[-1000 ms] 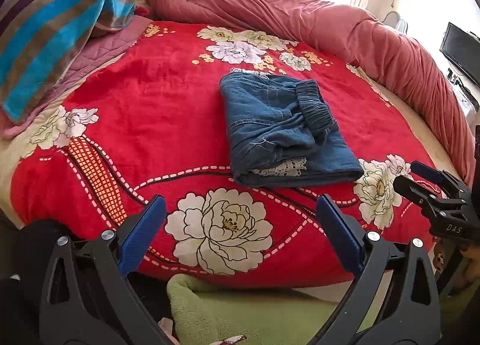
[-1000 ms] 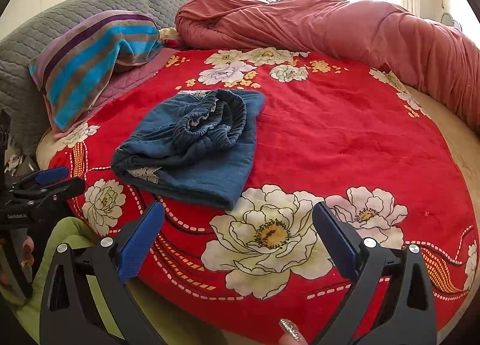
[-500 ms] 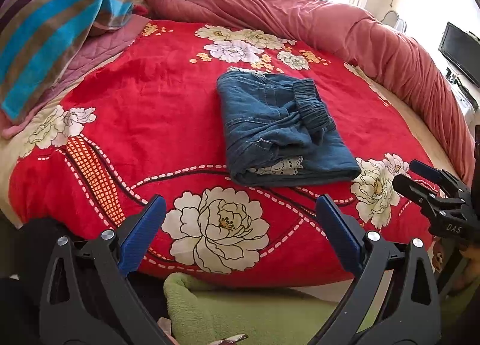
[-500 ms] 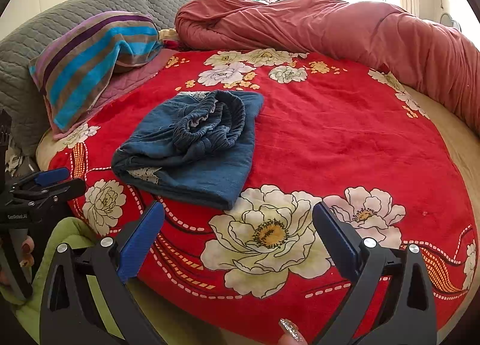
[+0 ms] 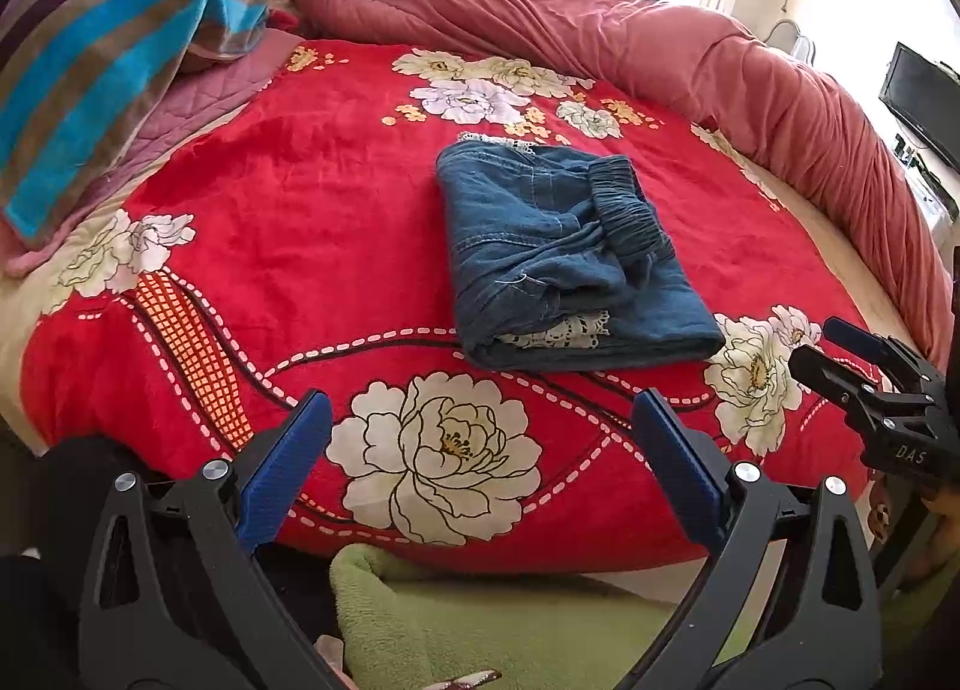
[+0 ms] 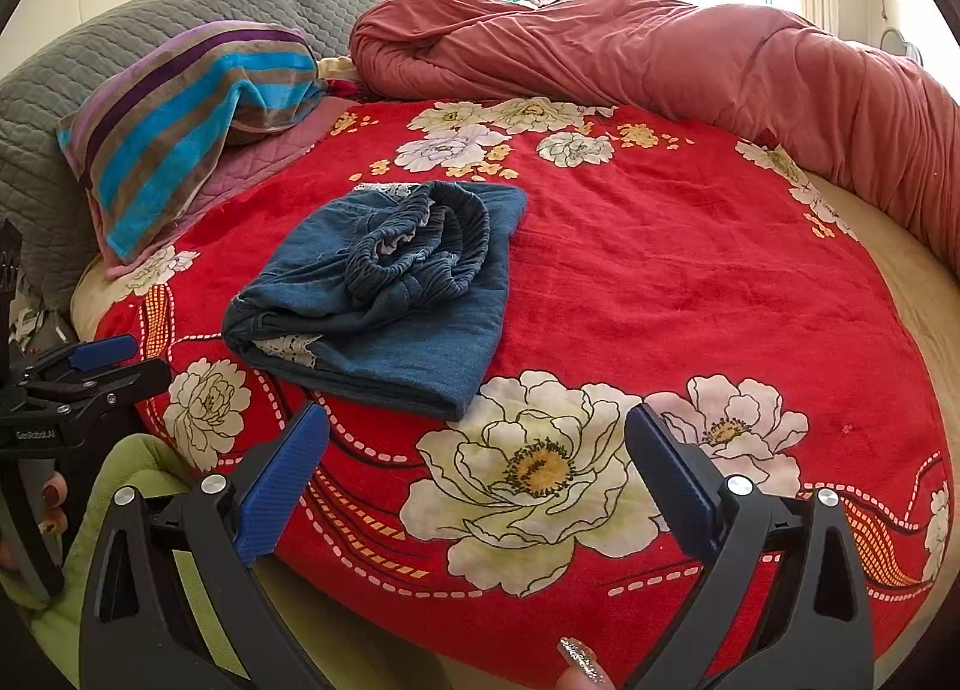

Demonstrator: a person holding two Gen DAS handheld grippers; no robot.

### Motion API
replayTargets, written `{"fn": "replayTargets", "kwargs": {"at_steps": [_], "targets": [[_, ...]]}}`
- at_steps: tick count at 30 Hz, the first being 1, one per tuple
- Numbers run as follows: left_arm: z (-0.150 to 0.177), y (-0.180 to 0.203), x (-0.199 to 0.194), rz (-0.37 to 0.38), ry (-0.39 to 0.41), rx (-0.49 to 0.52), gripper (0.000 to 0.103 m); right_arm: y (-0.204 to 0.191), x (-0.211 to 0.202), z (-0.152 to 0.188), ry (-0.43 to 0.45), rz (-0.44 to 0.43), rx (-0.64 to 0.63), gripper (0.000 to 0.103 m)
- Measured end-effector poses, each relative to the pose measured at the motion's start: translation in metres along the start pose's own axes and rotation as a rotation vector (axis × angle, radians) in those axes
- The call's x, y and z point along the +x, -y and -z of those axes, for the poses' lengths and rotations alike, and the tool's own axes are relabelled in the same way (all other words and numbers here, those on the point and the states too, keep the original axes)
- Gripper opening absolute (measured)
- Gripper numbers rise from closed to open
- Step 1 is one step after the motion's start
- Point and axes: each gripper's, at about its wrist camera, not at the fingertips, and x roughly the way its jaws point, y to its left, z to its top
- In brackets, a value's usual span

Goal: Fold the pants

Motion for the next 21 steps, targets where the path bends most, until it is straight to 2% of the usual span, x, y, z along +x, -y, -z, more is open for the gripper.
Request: {"fn": "replayTargets", "kwargs": {"at_steps": [13, 16, 19, 21], "targets": [[0.001, -0.001, 0.003, 0.005, -0.019, -0.001, 0.093, 0.004, 0.003, -0.005, -0.01, 0.02, 0.0, 0.098], [0.001, -0.006, 0.006, -0.008, -0.033, -0.021, 0.093, 0.008, 0.006, -0.006, -0.015, 0.03, 0.013, 0.098], [-0.002, -0.021, 0.007, -0.06, -0.042, -0.062, 0.093, 0.018, 0.009, -0.005, -0.018, 0.053, 0.034, 0.098], [-0.009, -0.043, 0.006, -0.051, -0.036, -0.118, 0.093, 0.032, 0.011, -0.006, -0.015, 0.091, 0.054, 0.098]]}}
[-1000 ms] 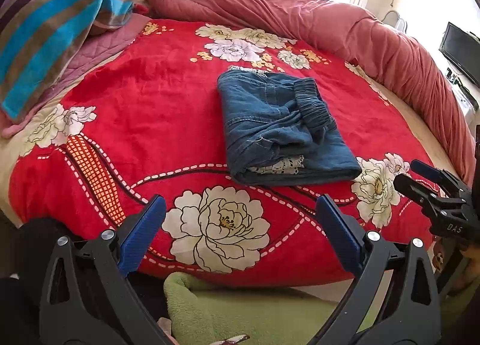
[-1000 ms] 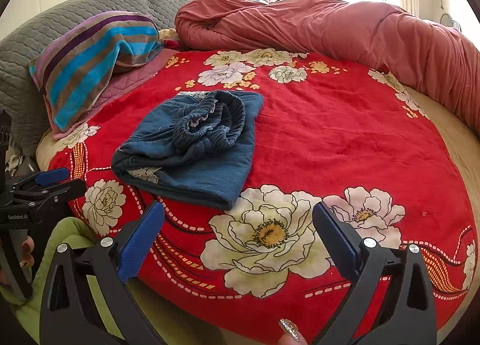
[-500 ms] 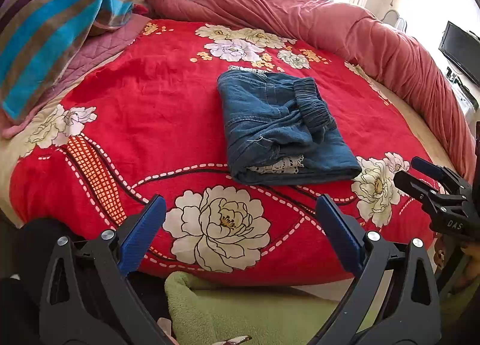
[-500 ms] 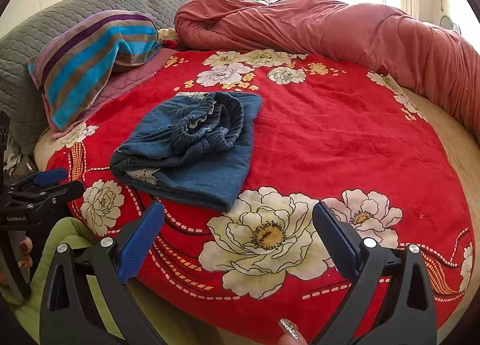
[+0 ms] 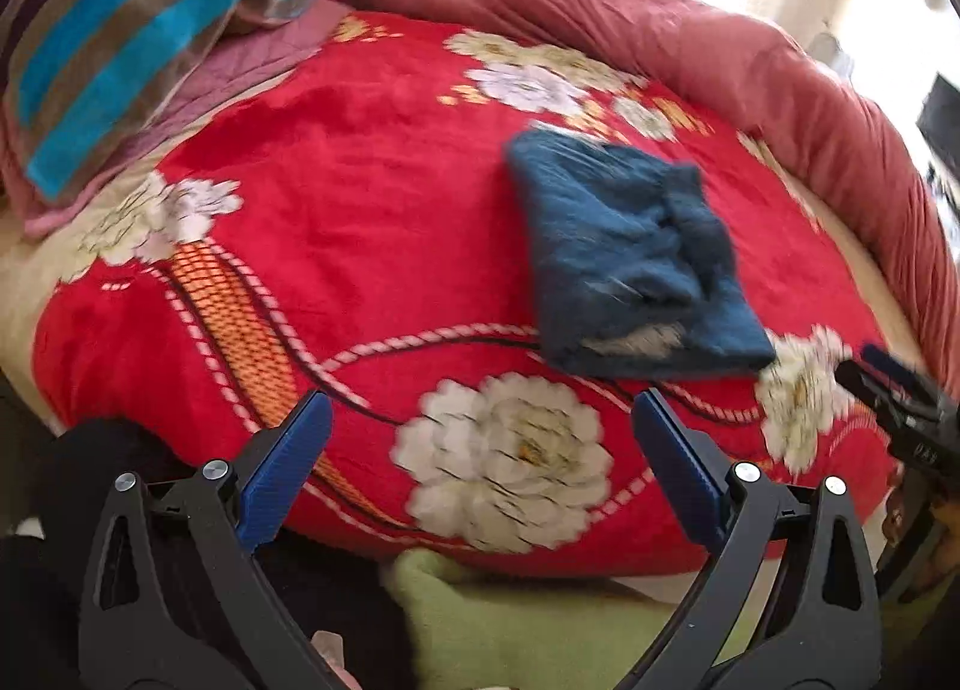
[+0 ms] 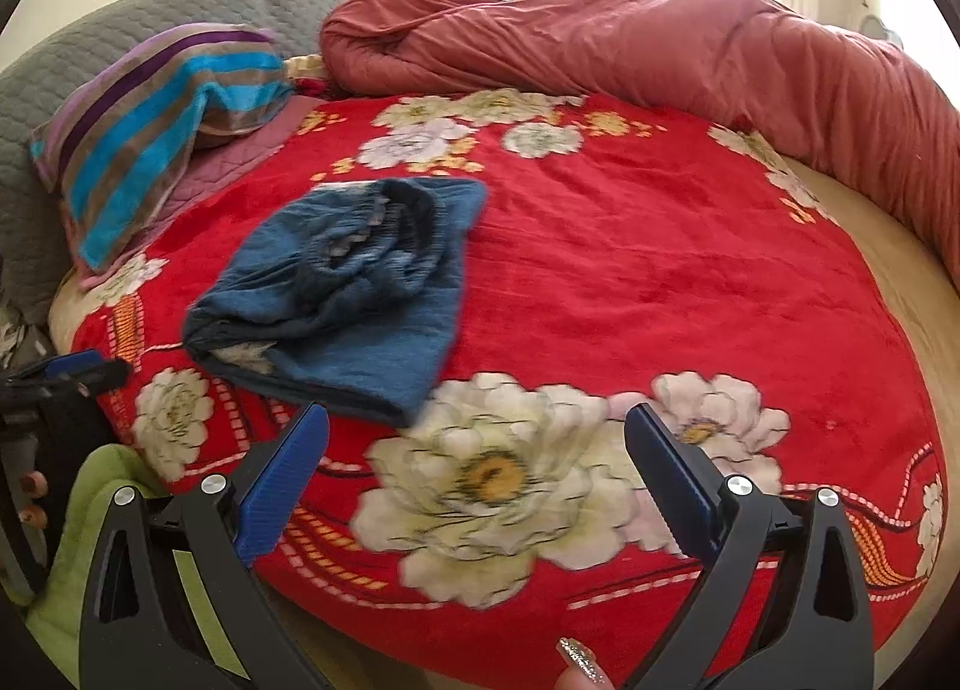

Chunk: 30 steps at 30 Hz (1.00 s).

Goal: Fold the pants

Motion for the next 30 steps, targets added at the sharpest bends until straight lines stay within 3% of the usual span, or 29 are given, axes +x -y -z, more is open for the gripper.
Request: {"fn": "replayTargets", "kwargs": {"at_steps": [2, 4, 10, 15, 18, 19, 21, 30], "targets": [[-0.013, -0.021, 0.0, -0.006, 0.013, -0.044, 0.093, 0.019, 0.002, -0.002, 0.01, 0.036, 0.027, 0.098], [-0.032, -0.045, 0.005, -0.069, 0.025, -0.08, 0.093, 0.05, 0.007, -0.006, 0.015, 0.091, 0.081, 0.098], [-0.105, -0.157, 0.06, -0.36, -0.024, -0.189, 0.093, 0.199, 0.024, -0.034, 0.052, 0.417, 0.248, 0.098], [-0.148, -0.224, 0.12, -0.391, -0.096, -0.233, 0.094, 0.359, 0.055, -0.05, -0.088, 0.669, 0.497, 0.098], [-0.157, -0.239, 0.143, -0.443, -0.061, -0.21, 0.095, 0.419, 0.082, -0.046, -0.196, 0.788, 0.559, 0.099], [-0.158, -0.238, 0.144, -0.456, -0.061, -0.209, 0.095, 0.434, 0.092, -0.039, -0.23, 0.768, 0.615, 0.099], [-0.155, -0.232, 0.141, -0.487, -0.041, -0.194, 0.095, 0.444, 0.088, -0.029, -0.156, 0.724, 0.719, 0.099], [-0.15, -0.232, 0.136, -0.484, -0.034, -0.196, 0.095, 0.446, 0.09, -0.026, -0.16, 0.74, 0.706, 0.099]]}}
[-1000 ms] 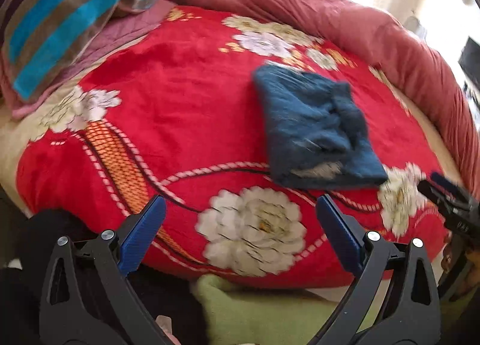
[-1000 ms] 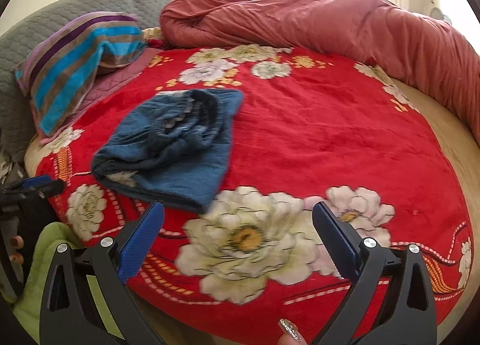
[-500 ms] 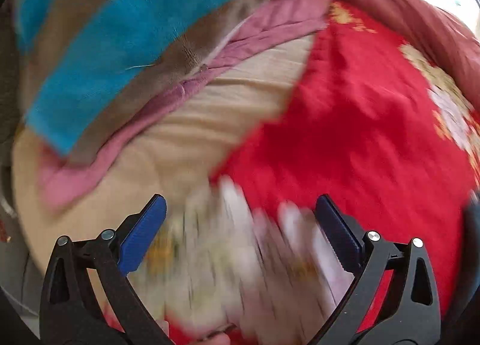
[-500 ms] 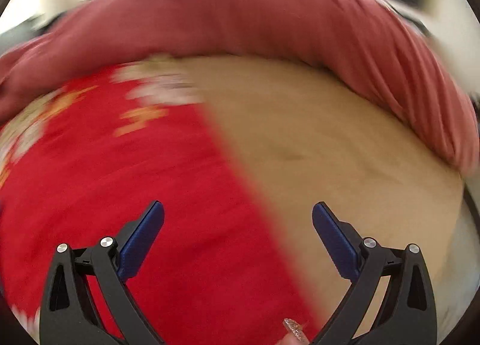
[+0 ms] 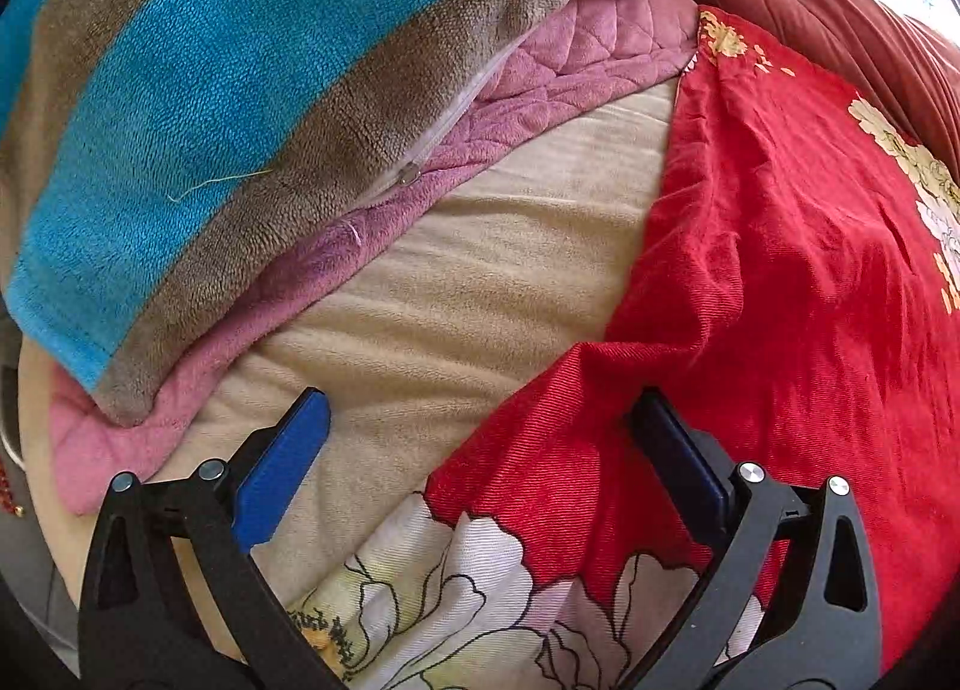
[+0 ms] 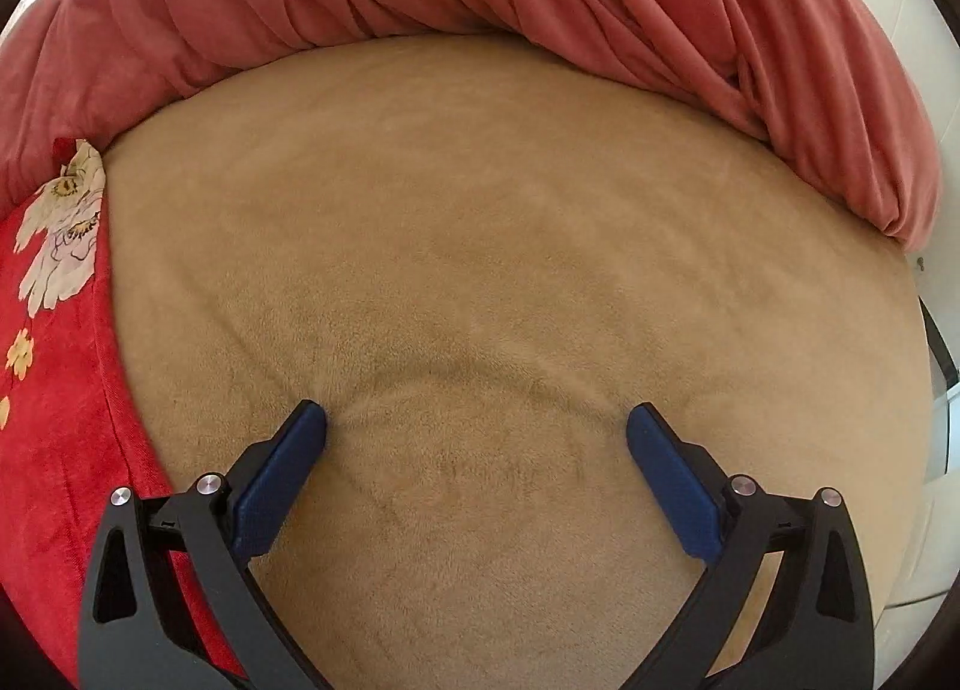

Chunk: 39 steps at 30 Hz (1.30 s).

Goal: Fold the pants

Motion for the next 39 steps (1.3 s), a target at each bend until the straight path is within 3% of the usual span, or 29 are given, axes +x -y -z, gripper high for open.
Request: {"fn": "replayTargets", "kwargs": {"at_steps": [39], "targets": [[-0.0007, 0.002, 0.0011, -0.001, 0.0, 0.002, 0.095, -0.0096, -0.0094, 0.001, 0.0, -0.001, 0.0, 0.099]]}}
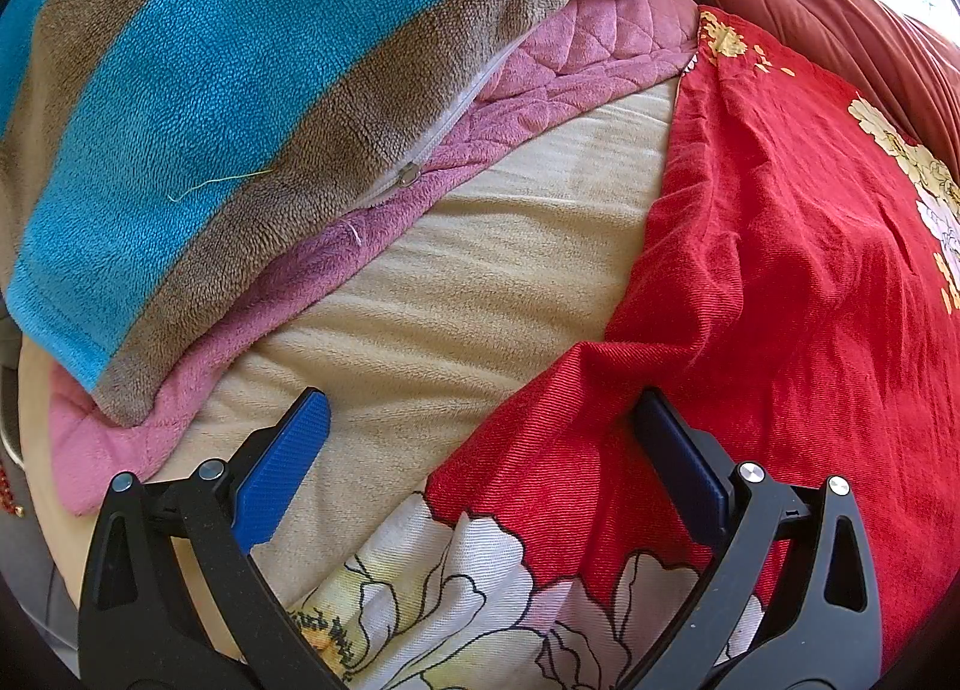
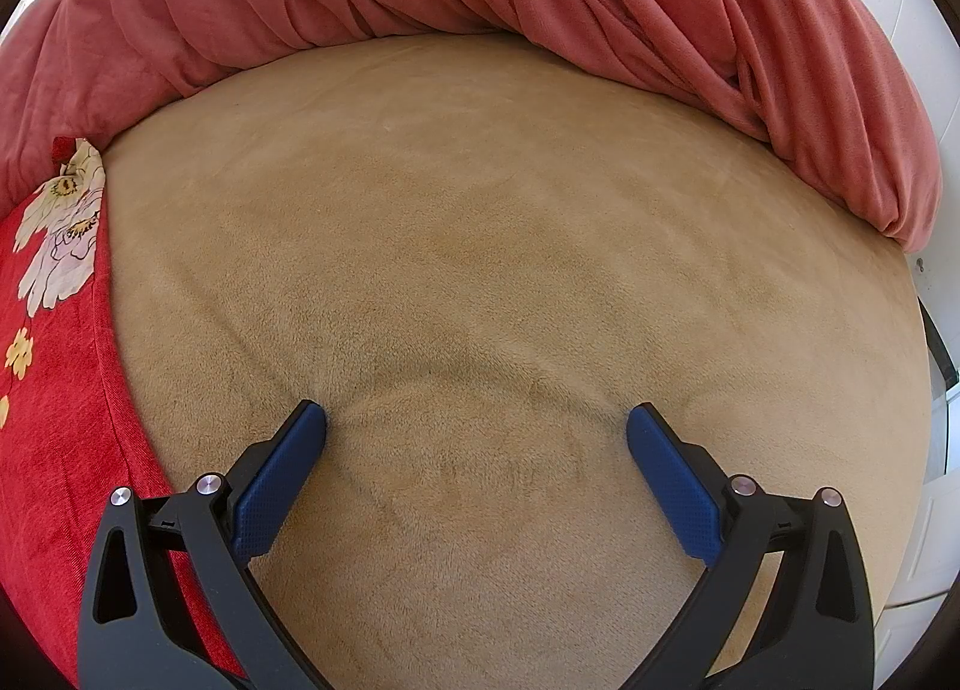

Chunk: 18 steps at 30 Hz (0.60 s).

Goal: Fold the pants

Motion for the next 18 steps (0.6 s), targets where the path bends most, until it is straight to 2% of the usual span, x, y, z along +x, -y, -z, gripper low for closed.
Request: {"fn": "replayTargets", "kwargs": {"at_steps": [18], "targets": [[0.0003, -0.0005, -0.0005, 0.002, 0.001, -0.001, 0.095, 0.0003, 0.0002, -0.0001, 0.0, -0.001, 0.0, 0.099]]}}
